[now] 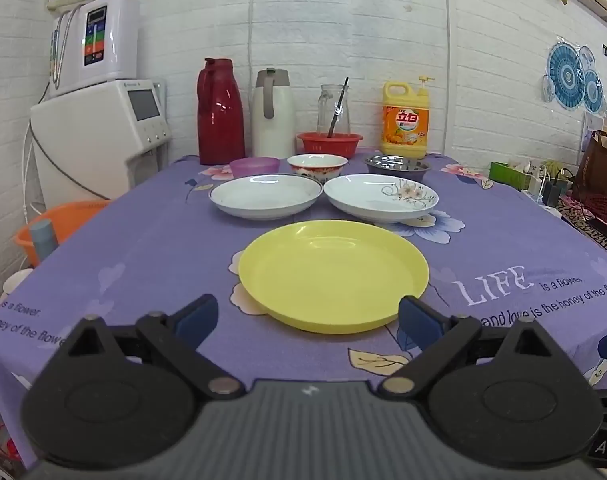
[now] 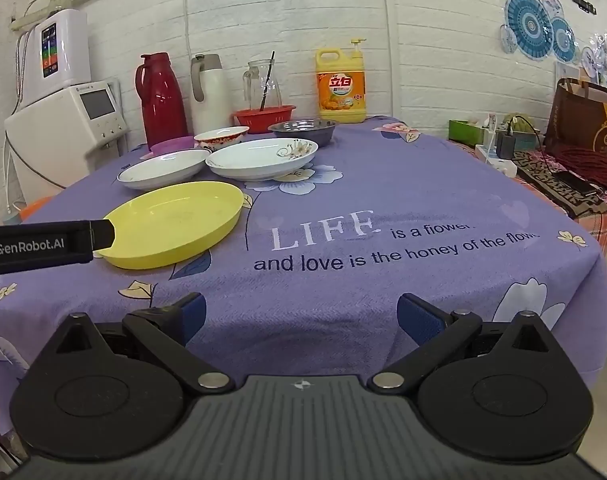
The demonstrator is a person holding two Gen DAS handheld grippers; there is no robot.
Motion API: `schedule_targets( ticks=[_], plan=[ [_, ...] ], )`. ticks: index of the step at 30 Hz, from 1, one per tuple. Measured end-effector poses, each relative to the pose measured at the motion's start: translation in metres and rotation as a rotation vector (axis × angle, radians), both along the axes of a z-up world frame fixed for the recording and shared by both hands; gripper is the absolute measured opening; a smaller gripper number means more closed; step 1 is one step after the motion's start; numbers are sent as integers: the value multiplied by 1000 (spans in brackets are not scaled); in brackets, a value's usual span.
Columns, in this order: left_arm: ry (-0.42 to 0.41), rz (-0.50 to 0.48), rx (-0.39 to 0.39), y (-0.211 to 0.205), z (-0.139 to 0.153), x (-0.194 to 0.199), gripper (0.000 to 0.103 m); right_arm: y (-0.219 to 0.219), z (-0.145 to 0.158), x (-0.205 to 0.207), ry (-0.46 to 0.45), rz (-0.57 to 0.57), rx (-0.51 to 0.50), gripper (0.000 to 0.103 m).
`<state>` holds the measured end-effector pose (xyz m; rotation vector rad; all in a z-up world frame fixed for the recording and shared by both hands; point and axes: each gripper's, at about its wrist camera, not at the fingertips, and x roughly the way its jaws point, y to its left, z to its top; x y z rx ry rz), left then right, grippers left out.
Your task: Organize plates and bowls
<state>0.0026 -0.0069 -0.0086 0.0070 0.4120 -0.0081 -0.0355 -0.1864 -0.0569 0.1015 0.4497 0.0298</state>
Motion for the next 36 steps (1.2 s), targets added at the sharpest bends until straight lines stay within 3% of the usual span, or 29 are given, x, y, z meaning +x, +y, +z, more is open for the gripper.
schedule_targets(
  ticks=[36],
  plan=[
    [-2, -31, 10, 0, 5, -5, 96, 1, 0, 0, 13, 16, 23, 103]
  ],
)
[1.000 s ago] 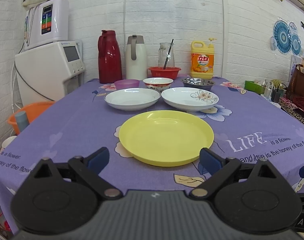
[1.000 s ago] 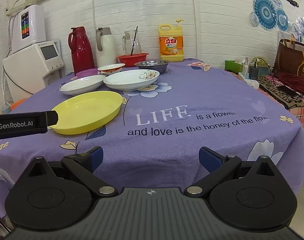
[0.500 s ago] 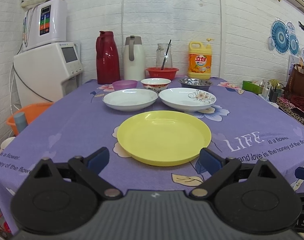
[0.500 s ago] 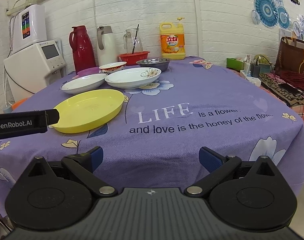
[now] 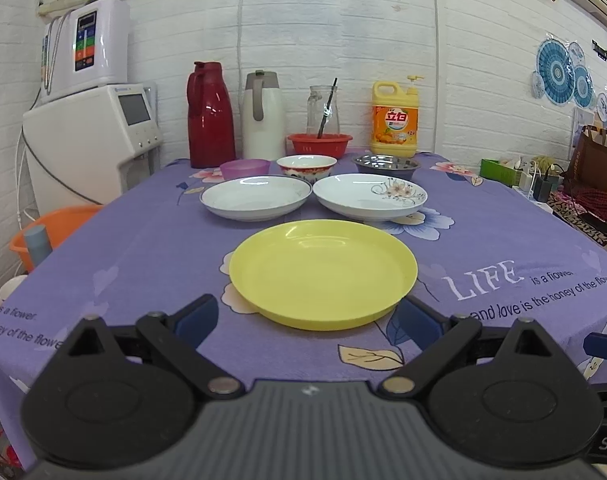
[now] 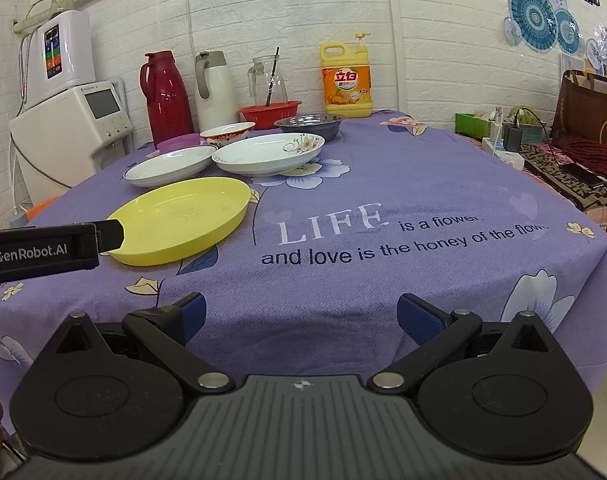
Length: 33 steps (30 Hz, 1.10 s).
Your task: Organize plates and bowls
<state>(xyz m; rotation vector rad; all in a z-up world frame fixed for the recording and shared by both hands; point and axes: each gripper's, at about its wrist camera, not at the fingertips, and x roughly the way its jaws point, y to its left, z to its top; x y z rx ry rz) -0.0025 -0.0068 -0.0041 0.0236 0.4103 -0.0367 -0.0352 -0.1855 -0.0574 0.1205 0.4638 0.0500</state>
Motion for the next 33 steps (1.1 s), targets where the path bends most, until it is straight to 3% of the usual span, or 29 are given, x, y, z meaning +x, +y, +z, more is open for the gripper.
schedule_targets(
  ticks=[33],
  plan=[
    [8, -2, 0, 1, 1, 3, 96, -2, -1, 0, 1, 0, 10, 103]
  ],
)
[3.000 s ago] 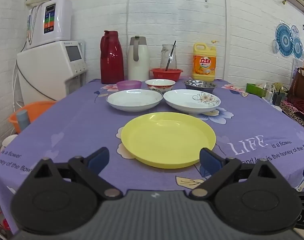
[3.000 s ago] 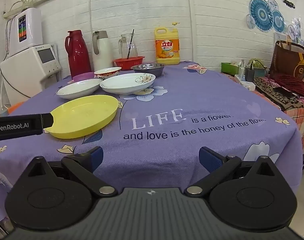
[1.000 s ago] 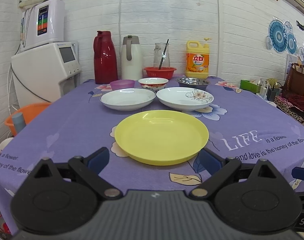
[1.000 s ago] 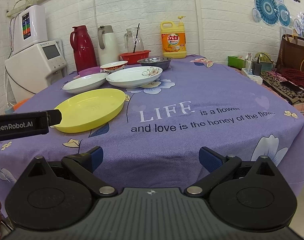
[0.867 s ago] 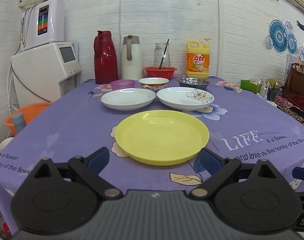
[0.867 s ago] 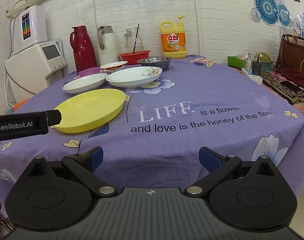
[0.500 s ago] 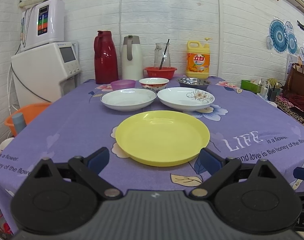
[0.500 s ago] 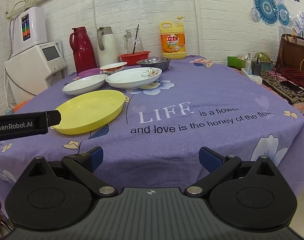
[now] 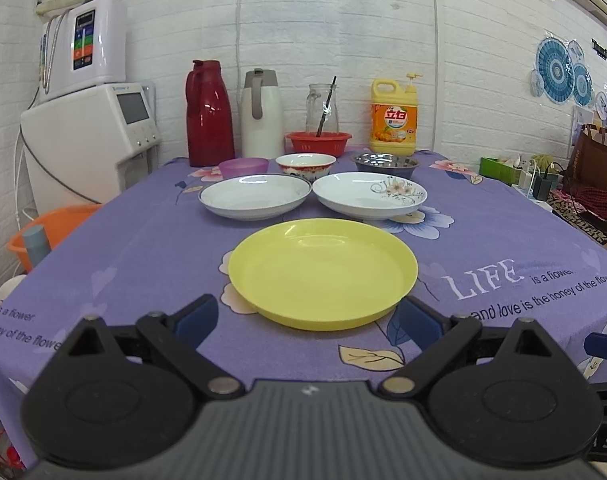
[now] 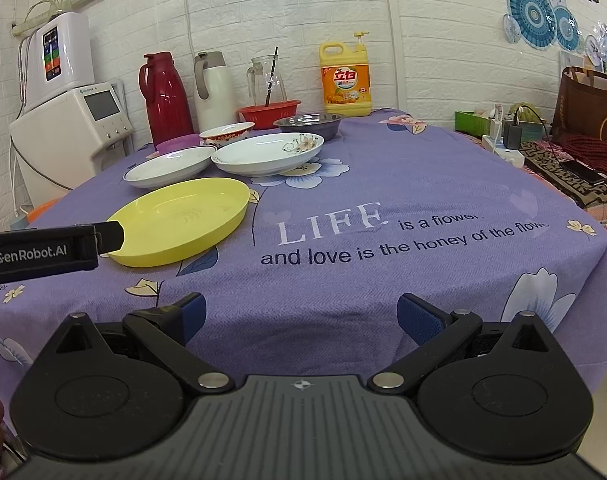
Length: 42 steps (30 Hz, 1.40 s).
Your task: Organize plates and bowls
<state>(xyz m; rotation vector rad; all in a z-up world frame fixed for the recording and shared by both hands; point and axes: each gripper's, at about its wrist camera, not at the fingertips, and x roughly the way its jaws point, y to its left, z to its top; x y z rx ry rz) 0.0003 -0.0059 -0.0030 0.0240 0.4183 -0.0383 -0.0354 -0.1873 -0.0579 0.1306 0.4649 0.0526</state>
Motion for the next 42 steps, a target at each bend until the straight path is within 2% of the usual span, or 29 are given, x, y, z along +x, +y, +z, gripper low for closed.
schedule_targets(
  ticks=[11, 24, 30, 37, 42],
  plan=[
    [-24, 21, -2, 8, 17, 17, 96, 1, 9, 4, -20, 4, -17, 103],
    [21, 46, -1, 18, 38, 59, 96, 12, 31, 58, 31, 59, -57, 103],
    [131, 49, -44, 38, 32, 99, 96, 21, 39, 88, 31, 111, -66, 103],
    [239, 46, -54, 57, 12, 145, 96, 35, 28, 143, 121, 188, -52, 103],
    [299, 29, -63, 65, -7, 166, 96, 46, 19, 170, 180, 219, -81, 103]
  ],
)
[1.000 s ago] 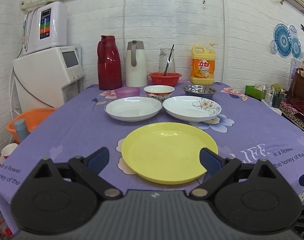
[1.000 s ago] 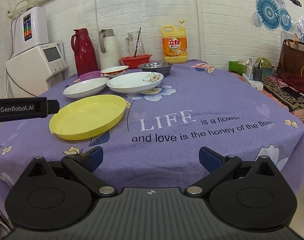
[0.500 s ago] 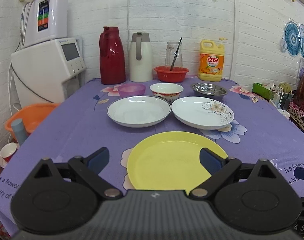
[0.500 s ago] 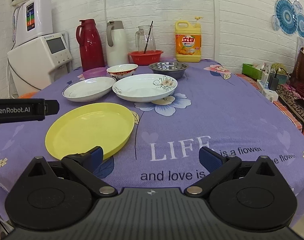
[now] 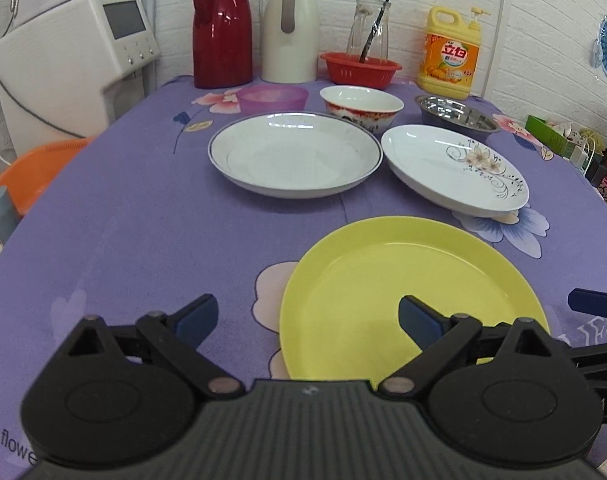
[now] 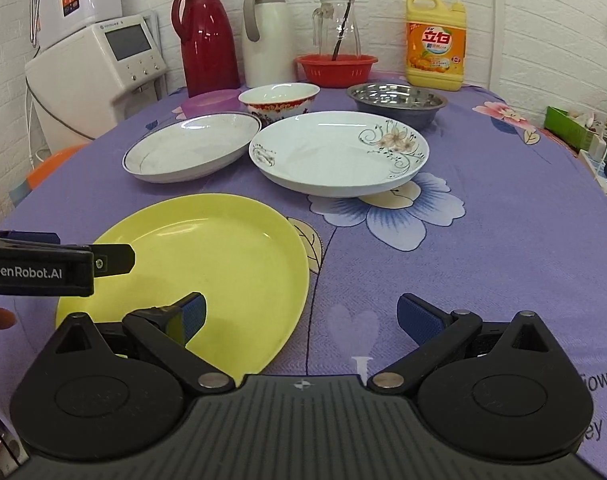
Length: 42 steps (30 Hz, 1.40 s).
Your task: Organize plates and bowls
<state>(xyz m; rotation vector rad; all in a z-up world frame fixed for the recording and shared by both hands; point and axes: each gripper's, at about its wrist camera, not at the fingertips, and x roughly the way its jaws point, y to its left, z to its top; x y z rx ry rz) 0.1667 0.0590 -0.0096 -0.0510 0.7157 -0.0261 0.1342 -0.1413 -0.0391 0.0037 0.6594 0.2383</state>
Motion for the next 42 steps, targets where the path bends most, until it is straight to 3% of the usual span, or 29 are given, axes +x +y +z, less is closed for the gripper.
schedule_targets(
  ticks=[3, 12, 16, 18, 20, 23, 24, 26, 29, 36, 42],
  plan=[
    [19, -12, -4, 5, -10, 3, 96, 10, -7, 6, 35, 32, -15, 103],
    [-3, -74, -2, 9, -16, 2, 96, 4, -12, -6, -47, 65, -28, 103],
    [0, -83, -19, 9, -12, 2, 93, 2, -3, -5, -43, 94, 45, 103],
    [11, -86, -10, 6, -14, 2, 90, 4, -5, -2, -41, 90, 34, 103],
    [-7, -91, 18, 2, -14, 0, 85, 6, -8, 0, -49, 92, 25, 103],
    [-21, -128, -10, -3, -13, -4, 64, 8, -8, 0, -78, 106, -3, 101],
    [-29, -141, -5, -6, -13, -5, 62, 8, -8, 1, -83, 116, 10, 90],
    [-37, -127, -1, -9, -13, -5, 61, 10, -8, 1, -88, 116, 1, 86],
    [-24, -102, -28, -11, -10, -5, 48, 12, -7, -1, -87, 94, 8, 86],
    [-99, -14, 45, 14, 19, -17, 48, 40, 12, -5, -131, 150, 55, 89],
    [-53, 73, 47, 50, 11, -15, 48, 79, 8, 17, -108, 234, 61, 94]
  ],
)
